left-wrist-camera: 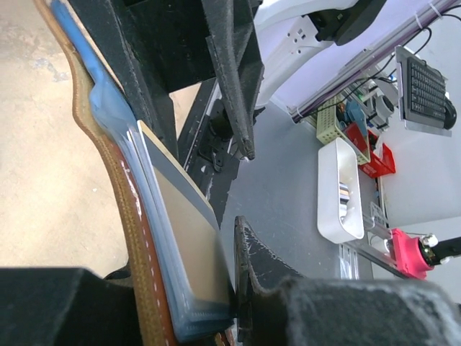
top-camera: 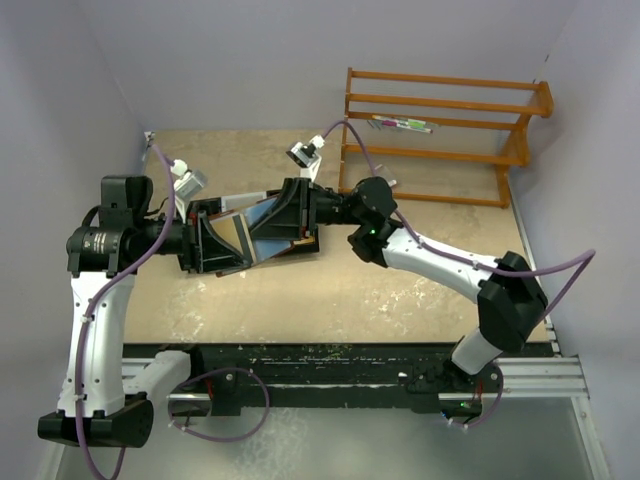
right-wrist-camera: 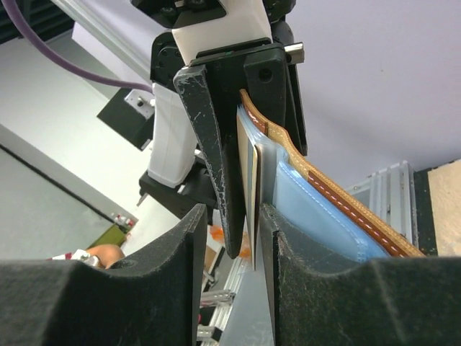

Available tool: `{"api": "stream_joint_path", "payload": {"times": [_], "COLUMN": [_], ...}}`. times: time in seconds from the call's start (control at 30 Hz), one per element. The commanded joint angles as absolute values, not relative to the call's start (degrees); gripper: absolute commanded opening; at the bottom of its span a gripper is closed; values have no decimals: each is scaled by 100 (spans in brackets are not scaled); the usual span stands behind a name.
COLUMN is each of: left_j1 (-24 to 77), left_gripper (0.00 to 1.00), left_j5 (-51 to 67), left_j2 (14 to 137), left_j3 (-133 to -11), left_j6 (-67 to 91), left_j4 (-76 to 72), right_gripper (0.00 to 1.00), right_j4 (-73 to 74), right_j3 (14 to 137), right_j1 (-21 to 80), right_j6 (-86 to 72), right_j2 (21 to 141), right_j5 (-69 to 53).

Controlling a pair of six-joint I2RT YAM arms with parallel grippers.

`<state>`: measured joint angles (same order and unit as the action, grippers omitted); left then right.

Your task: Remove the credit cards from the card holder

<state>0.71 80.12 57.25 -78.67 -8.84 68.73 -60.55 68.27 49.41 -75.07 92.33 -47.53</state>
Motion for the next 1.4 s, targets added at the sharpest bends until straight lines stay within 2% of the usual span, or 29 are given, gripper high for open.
{"api": "stream_joint_path", "payload": {"times": [0.0,0.3,0.53,0.67,0.8,0.93,1.03,1.37], "left_j1": [132,145,141,141,141,141,141,141], "left_gripper": [20,3,0,0,6,22,28,30], "left_j5": [8626,8863,9082,9014,8888,8844,8833,9108], "left_j2": [5674,5678,5592,5601,5665,5696,5679,5646], "left_j3": [-8216,-8310,-8313,-8273,-8208,-8246,-8312,-8274], "left_j6": [-1276,-1608,-1594,-1582,-1582,-1565,-1524,-1052], "left_j4": [6317,6363,6389,6375,6385,6398,6394,6064], "right_gripper": [40,40,37,32,20,1,0,0], "right_j4": [-4446,-3118,-1873,-2172,-2128,-2093,-2056,-2817], "right_j3": [7113,7463,7622,7700,7874,7795,7686,7063], "right_j1": [5273,5374,5376,5473,5588,5590,5572,5125], "right_j6": [-6691,-6111,-5111,-5184,-5163,-5218,-5284,-5822], "right_j2": [9185,9213,8987,9024,9142,9111,9044,8758], "right_j5": [-4514,-4210,-3381,-3476,-3463,-3425,-3601,-3946]}}
